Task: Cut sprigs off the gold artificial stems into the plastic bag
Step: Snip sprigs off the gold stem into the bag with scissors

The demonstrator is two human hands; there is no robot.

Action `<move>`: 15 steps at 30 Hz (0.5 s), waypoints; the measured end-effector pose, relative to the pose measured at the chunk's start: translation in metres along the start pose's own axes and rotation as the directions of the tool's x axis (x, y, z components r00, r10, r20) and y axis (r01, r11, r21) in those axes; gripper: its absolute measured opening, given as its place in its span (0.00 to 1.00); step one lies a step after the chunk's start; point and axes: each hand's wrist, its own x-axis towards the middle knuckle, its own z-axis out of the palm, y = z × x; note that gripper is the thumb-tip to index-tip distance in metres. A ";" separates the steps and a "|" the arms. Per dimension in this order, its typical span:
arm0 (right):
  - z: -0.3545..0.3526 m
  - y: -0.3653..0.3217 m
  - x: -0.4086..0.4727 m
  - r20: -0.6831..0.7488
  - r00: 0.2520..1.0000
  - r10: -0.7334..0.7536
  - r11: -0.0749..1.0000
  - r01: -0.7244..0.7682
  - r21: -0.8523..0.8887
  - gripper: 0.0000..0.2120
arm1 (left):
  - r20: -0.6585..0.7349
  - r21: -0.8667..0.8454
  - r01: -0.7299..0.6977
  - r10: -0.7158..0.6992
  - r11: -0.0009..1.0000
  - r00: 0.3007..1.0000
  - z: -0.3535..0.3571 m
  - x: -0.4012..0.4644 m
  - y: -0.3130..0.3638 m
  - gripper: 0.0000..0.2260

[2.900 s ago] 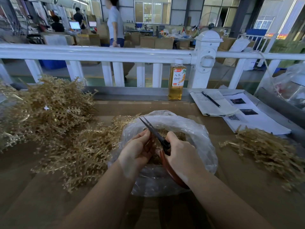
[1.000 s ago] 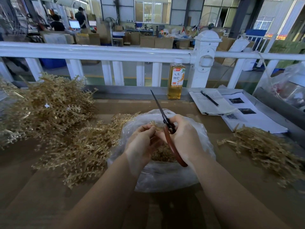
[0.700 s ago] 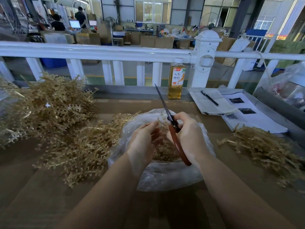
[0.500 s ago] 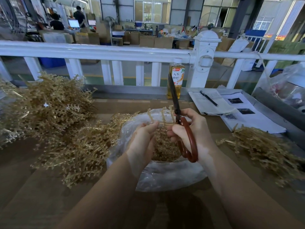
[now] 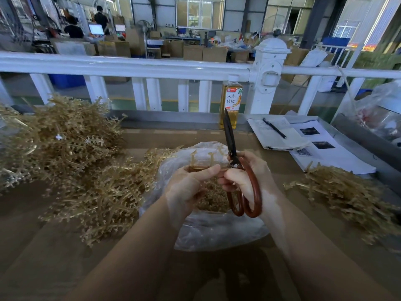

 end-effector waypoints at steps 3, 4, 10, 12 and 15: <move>0.001 0.003 0.000 0.007 1.000 0.024 0.999 -0.024 -0.046 0.15 | -0.009 0.034 0.014 -0.013 0.999 1.000 -0.001 -0.001 0.000 0.10; 0.001 0.004 0.000 0.000 1.000 0.030 0.998 -0.030 -0.057 0.15 | -0.016 0.034 0.021 -0.020 0.999 1.000 -0.001 -0.002 0.000 0.10; -0.001 0.013 0.009 -0.120 0.992 0.023 0.994 -0.036 -0.105 0.16 | 0.023 0.110 -0.017 0.015 0.994 1.000 -0.012 0.001 -0.004 0.10; -0.002 0.013 0.011 -0.105 0.994 0.039 0.994 -0.049 -0.098 0.16 | -0.002 0.154 -0.081 0.083 0.985 0.997 -0.013 0.003 -0.002 0.03; -0.004 0.010 0.011 -0.055 0.997 0.059 0.993 -0.064 -0.099 0.16 | 0.044 0.063 -0.043 0.041 0.997 0.998 -0.018 0.003 0.003 0.08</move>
